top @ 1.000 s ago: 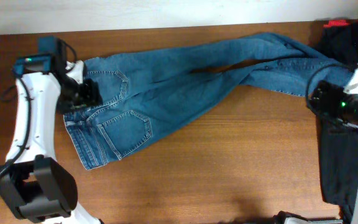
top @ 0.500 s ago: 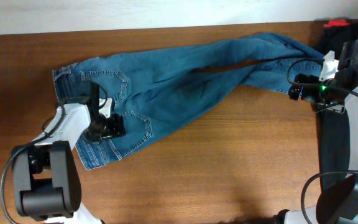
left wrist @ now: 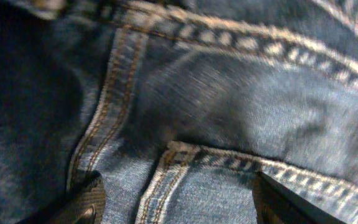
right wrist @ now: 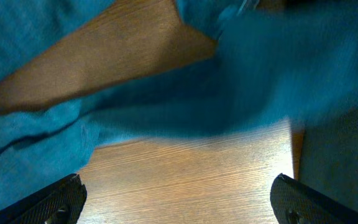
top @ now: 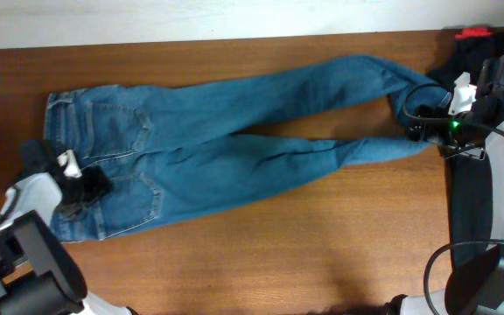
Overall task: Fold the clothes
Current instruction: 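Grasp the leg hems with the right gripper and stretch rightward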
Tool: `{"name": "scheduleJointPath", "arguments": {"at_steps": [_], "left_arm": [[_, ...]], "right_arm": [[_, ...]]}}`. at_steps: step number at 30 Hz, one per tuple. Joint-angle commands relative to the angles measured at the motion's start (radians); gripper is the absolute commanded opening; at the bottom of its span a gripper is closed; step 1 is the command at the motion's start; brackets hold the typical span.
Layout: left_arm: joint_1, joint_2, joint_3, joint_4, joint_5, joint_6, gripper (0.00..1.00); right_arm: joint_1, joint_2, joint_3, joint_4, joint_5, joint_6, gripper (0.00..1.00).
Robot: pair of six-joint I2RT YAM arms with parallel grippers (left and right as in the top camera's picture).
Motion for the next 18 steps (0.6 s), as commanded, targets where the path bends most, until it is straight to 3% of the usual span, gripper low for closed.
{"name": "scheduleJointPath", "arguments": {"at_steps": [1, 4, 9, 15, 18], "left_arm": [[0.136, 0.049, -0.039, 0.016, 0.022, -0.001, 0.77], [0.193, 0.049, -0.038, 0.036, 0.092, -0.002, 0.77], [0.243, 0.049, -0.026, 0.033, 0.099, -0.002, 0.77], [0.246, 0.049, -0.018, 0.026, 0.105, 0.002, 0.77], [0.256, 0.049, -0.008, 0.023, 0.068, 0.03, 0.76]], "right_arm": [[-0.002, -0.008, 0.007, 0.015, -0.001, -0.003, 1.0], [-0.002, -0.008, 0.007, 0.019, 0.023, 0.013, 1.0], [-0.003, -0.008, 0.007, -0.066, 0.257, 0.137, 0.99], [-0.011, 0.006, -0.015, -0.04, 0.395, 0.141, 0.99], [-0.044, 0.052, -0.025, -0.011, 0.371, 0.132, 0.99]]}}
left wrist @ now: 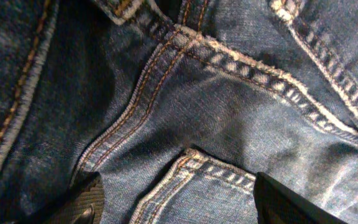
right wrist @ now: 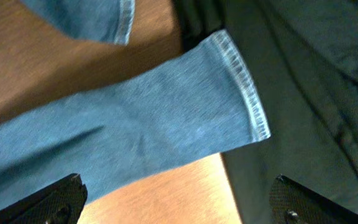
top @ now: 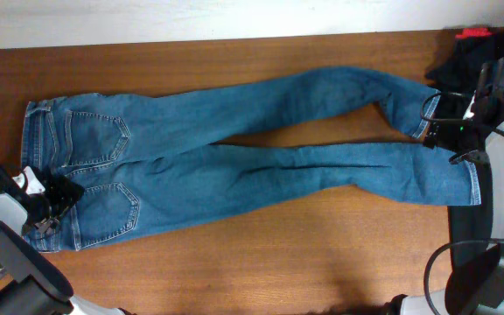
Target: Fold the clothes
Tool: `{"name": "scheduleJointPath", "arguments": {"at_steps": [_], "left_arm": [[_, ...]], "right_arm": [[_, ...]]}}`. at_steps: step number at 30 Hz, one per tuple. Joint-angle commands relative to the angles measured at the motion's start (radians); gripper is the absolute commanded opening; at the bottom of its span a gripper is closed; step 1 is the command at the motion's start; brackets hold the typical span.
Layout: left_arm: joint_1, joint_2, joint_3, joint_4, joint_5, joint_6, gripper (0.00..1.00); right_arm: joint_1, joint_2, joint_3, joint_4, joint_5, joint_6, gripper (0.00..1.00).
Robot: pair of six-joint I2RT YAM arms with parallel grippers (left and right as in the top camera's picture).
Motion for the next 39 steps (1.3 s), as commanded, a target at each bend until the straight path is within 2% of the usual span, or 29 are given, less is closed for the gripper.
{"name": "scheduleJointPath", "arguments": {"at_steps": [1, 4, 7, 11, 13, 18, 22, 26, 39], "left_arm": [[0.036, 0.041, 0.004, -0.023, -0.101, 0.024, 0.76], [0.066, 0.041, 0.079, -0.064, -0.117, 0.025, 0.75], [0.066, 0.041, 0.137, -0.079, -0.167, 0.033, 0.75], [0.065, 0.041, 0.178, -0.073, -0.164, 0.057, 0.74], [0.064, 0.041, 0.178, -0.061, -0.105, 0.099, 0.74], [0.036, 0.041, 0.178, -0.071, 0.046, 0.1, 0.74], [-0.053, 0.041, 0.178, -0.071, 0.058, 0.161, 0.75], [-0.122, 0.041, 0.178, -0.088, -0.035, 0.163, 0.76], [-0.13, 0.041, 0.177, -0.131, -0.038, 0.163, 0.76]], "right_arm": [[-0.043, 0.066, -0.018, 0.016, 0.001, -0.028, 0.99], [-0.058, 0.163, -0.018, 0.05, -0.127, -0.1, 0.99], [-0.056, 0.221, -0.018, 0.066, -0.129, -0.1, 0.99], [-0.056, 0.28, -0.018, 0.093, -0.166, -0.128, 0.99], [-0.056, 0.298, -0.018, 0.119, -0.221, -0.152, 0.99], [-0.056, 0.305, -0.018, 0.166, -0.277, -0.174, 1.0], [-0.056, 0.305, -0.018, 0.244, -0.443, -0.208, 1.0], [-0.055, 0.305, -0.018, 0.319, -0.444, -0.208, 0.98], [-0.055, 0.322, -0.018, 0.651, -0.436, -0.207, 0.99]]}}
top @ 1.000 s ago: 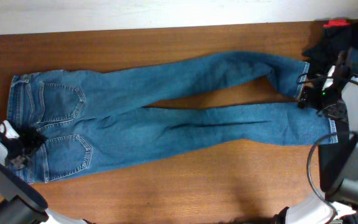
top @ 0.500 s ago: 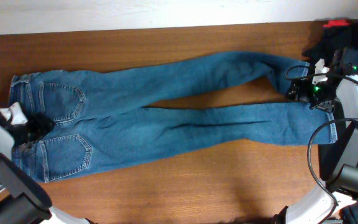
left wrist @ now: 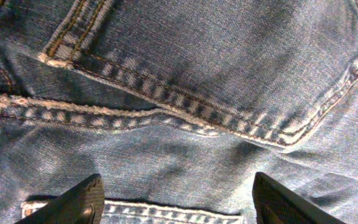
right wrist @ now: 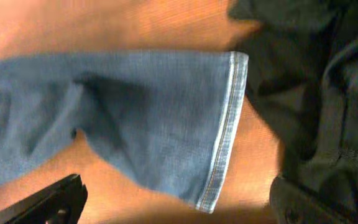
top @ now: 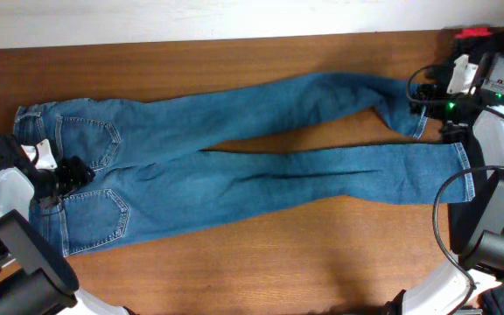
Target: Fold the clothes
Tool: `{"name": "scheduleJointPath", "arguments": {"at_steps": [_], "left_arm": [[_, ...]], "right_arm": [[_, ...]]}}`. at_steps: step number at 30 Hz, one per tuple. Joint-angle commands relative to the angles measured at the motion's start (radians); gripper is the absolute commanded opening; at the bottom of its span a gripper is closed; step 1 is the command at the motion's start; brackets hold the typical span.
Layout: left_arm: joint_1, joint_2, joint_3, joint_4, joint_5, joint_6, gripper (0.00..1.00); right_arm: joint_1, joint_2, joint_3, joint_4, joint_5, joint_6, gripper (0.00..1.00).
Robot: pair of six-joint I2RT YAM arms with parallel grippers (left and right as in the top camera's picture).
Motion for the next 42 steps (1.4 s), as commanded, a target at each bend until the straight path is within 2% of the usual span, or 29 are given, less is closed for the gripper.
{"name": "scheduleJointPath", "arguments": {"at_steps": [1, 12, 18, 19, 20, 21, 22, 23, 26, 31, 34, 37, 42], "left_arm": [[0.002, 0.011, 0.016, -0.002, -0.007, 0.019, 0.76], [0.002, 0.011, 0.016, 0.001, -0.006, 0.019, 0.76], [0.002, 0.011, 0.016, -0.002, -0.006, 0.019, 0.76], [0.002, 0.011, 0.016, -0.002, -0.006, 0.019, 0.76], [0.002, 0.011, 0.016, -0.002, -0.006, 0.019, 0.76], [0.002, 0.011, 0.016, -0.002, -0.006, 0.019, 0.76], [0.002, 0.011, 0.016, -0.002, -0.006, 0.019, 0.76], [0.002, 0.011, 0.016, -0.002, -0.006, 0.019, 0.77], [0.002, 0.011, 0.016, -0.002, -0.006, 0.019, 0.76], [0.002, 0.011, 0.016, 0.013, -0.011, 0.02, 0.76], [0.002, 0.011, 0.016, 0.013, -0.174, 0.019, 0.76], [0.006, 0.011, 0.016, 0.026, -0.343, 0.02, 0.76], [0.027, 0.011, 0.016, 0.095, -0.365, 0.02, 0.76]], "right_arm": [[0.0, 0.034, -0.003, 0.068, -0.01, -0.002, 0.99], [-0.001, 0.256, -0.003, 0.33, -0.01, -0.002, 0.99], [0.003, 0.331, -0.003, 0.402, -0.035, 0.002, 0.99], [0.008, 0.341, -0.003, 0.405, -0.052, 0.002, 0.87], [0.013, 0.343, -0.003, 0.404, -0.072, 0.002, 0.69], [0.017, 0.343, -0.003, 0.405, -0.084, 0.002, 0.59], [0.022, 0.342, -0.001, 0.407, -0.096, 0.003, 0.09], [0.026, 0.337, 0.003, 0.405, -0.096, 0.006, 0.04], [0.031, 0.283, 0.024, 0.386, -0.096, 0.006, 0.04], [0.029, 0.048, 0.113, 0.323, 0.009, 0.035, 0.04], [0.029, -0.11, 0.191, 0.191, 0.146, 0.035, 0.04], [0.029, -0.198, 0.221, 0.054, 0.227, 0.03, 0.04], [0.029, -0.277, 0.221, -0.097, 0.283, 0.028, 0.04]]}}
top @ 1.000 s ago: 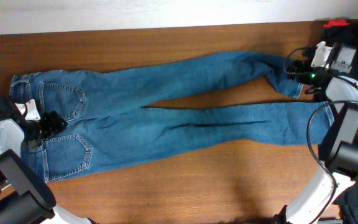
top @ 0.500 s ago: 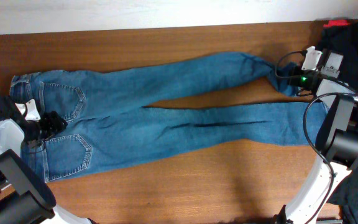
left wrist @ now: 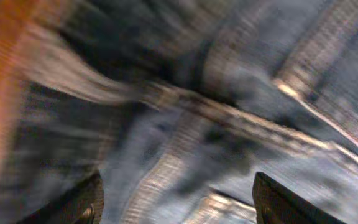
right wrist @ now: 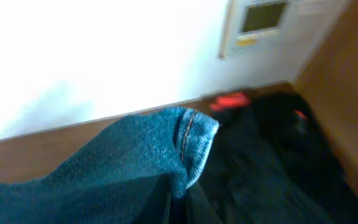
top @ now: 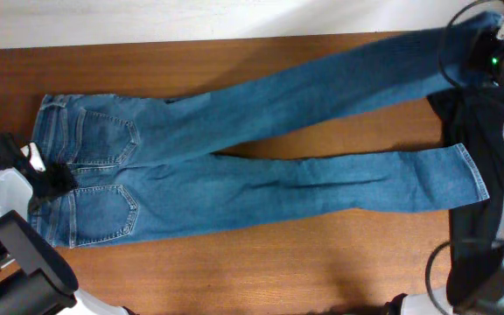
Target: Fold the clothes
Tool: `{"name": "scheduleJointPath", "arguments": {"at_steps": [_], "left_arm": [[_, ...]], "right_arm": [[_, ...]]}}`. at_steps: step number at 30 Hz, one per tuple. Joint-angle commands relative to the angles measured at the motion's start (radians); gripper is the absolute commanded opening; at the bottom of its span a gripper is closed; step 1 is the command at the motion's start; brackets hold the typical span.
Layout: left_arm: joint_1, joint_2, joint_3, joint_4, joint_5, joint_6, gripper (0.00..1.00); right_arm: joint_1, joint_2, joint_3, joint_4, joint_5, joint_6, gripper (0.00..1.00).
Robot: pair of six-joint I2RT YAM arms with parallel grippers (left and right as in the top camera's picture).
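Note:
Blue jeans (top: 234, 157) lie back pockets up across the wooden table (top: 278, 262), waistband at the left, legs running right. My left gripper (top: 52, 181) rests on the waistband's left edge; its view is blurred denim (left wrist: 229, 124), with the fingers (left wrist: 82, 202) wide apart, open. The far leg stretches to the back right corner, where my right gripper (top: 484, 52) is shut on its hem (right wrist: 191, 134), raised off the table. The near leg's hem (top: 471, 175) lies flat at the right.
A black garment (top: 475, 166) lies at the table's right end, under the right arm and beside the near leg's hem. Something red (right wrist: 229, 99) sits on it at the back. A white wall (right wrist: 104, 56) runs along the far edge.
The right gripper was open over the far leg's hem; now it is shut on that hem at the back right corner, the leg drawn straight. The waistband has shifted slightly right.
First the legs lay crossed and bunched at the right, both grippers open on the jeans. Then the jeans sat further left with the near leg straightened. Later the right gripper hovered open over the far hem, which it now holds stretched out.

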Motion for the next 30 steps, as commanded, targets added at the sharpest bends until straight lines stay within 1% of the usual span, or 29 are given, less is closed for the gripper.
{"name": "scheduleJointPath", "arguments": {"at_steps": [1, 7, 11, 14, 17, 18, 19, 22, 23, 24, 25, 28, 30], "left_arm": [[0.014, 0.011, 0.016, 0.021, -0.068, 0.016, 0.76], [0.014, 0.011, 0.016, 0.027, -0.037, 0.015, 0.76], [0.014, 0.011, 0.016, 0.033, 0.037, 0.015, 0.76], [0.014, 0.011, 0.016, 0.034, 0.047, 0.015, 0.76], [0.014, 0.011, 0.016, 0.036, 0.065, 0.015, 0.76], [0.014, 0.01, 0.02, 0.036, 0.087, 0.015, 0.76], [0.016, 0.01, 0.035, 0.033, 0.141, 0.015, 0.76], [0.015, 0.009, 0.152, -0.02, 0.339, 0.015, 0.76], [0.015, 0.009, 0.185, -0.036, 0.363, 0.015, 0.81], [0.015, 0.009, 0.243, -0.062, 0.391, 0.015, 0.92], [0.015, 0.009, 0.297, -0.081, 0.403, 0.015, 0.99], [0.016, 0.01, 0.426, -0.08, 0.372, 0.015, 0.99], [0.016, 0.011, 0.44, -0.027, 0.342, 0.015, 0.99]], "right_arm": [[-0.008, -0.013, 0.001, -0.056, 0.095, 0.005, 0.04], [-0.007, -0.023, 0.001, -0.149, 0.092, 0.005, 0.04], [-0.007, -0.023, 0.001, -0.251, 0.092, 0.005, 0.04], [-0.007, -0.023, 0.001, -0.358, 0.092, 0.005, 0.04], [-0.007, -0.023, 0.001, -0.407, 0.093, 0.008, 0.04], [-0.007, -0.023, 0.001, -0.409, 0.093, 0.008, 0.04], [-0.007, -0.023, 0.001, -0.41, 0.092, 0.008, 0.04], [-0.007, -0.023, 0.001, -0.411, 0.092, 0.009, 0.04], [-0.007, -0.023, 0.001, -0.413, 0.092, 0.009, 0.04], [-0.007, -0.023, 0.001, -0.417, 0.092, 0.009, 0.04], [-0.007, -0.023, 0.001, -0.422, 0.092, 0.009, 0.04], [-0.007, -0.023, 0.001, -0.429, 0.092, 0.009, 0.04], [-0.007, -0.022, 0.001, -0.43, 0.092, 0.009, 0.04]]}}
